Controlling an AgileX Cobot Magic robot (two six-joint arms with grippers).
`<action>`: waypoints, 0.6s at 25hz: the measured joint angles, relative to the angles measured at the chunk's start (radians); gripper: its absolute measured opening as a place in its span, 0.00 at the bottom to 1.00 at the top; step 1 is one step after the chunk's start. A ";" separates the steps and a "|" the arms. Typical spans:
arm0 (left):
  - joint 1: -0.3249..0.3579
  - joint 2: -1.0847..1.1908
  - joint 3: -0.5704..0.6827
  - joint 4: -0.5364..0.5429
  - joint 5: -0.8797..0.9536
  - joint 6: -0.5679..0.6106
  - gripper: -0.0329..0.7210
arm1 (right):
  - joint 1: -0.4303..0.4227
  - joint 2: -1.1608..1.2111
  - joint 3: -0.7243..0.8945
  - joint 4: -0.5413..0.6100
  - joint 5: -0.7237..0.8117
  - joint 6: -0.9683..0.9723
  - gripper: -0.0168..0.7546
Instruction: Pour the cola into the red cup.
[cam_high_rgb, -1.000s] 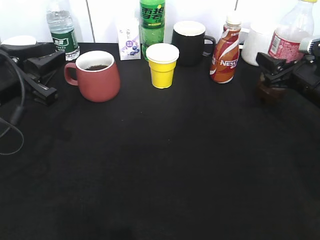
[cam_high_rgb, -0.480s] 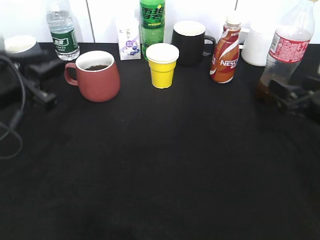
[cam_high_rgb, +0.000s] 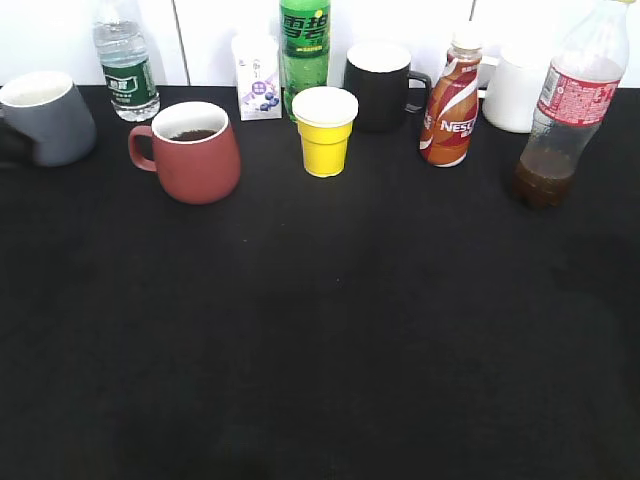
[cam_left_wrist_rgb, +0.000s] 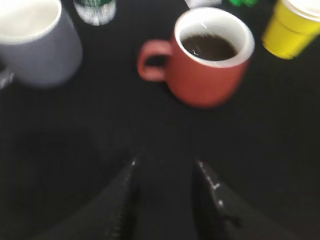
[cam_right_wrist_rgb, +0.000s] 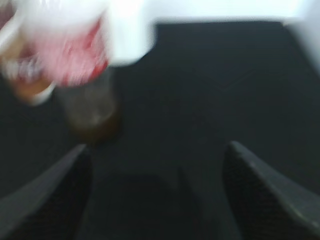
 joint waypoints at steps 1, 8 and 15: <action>0.000 -0.050 -0.027 -0.018 0.089 0.000 0.40 | 0.000 -0.080 -0.035 0.059 0.092 0.001 0.80; 0.000 -0.543 -0.041 -0.003 0.437 0.049 0.40 | 0.000 -0.532 -0.079 0.568 0.548 -0.344 0.79; 0.000 -0.923 0.130 0.032 0.602 0.055 0.41 | 0.000 -0.921 -0.080 0.496 1.009 -0.477 0.79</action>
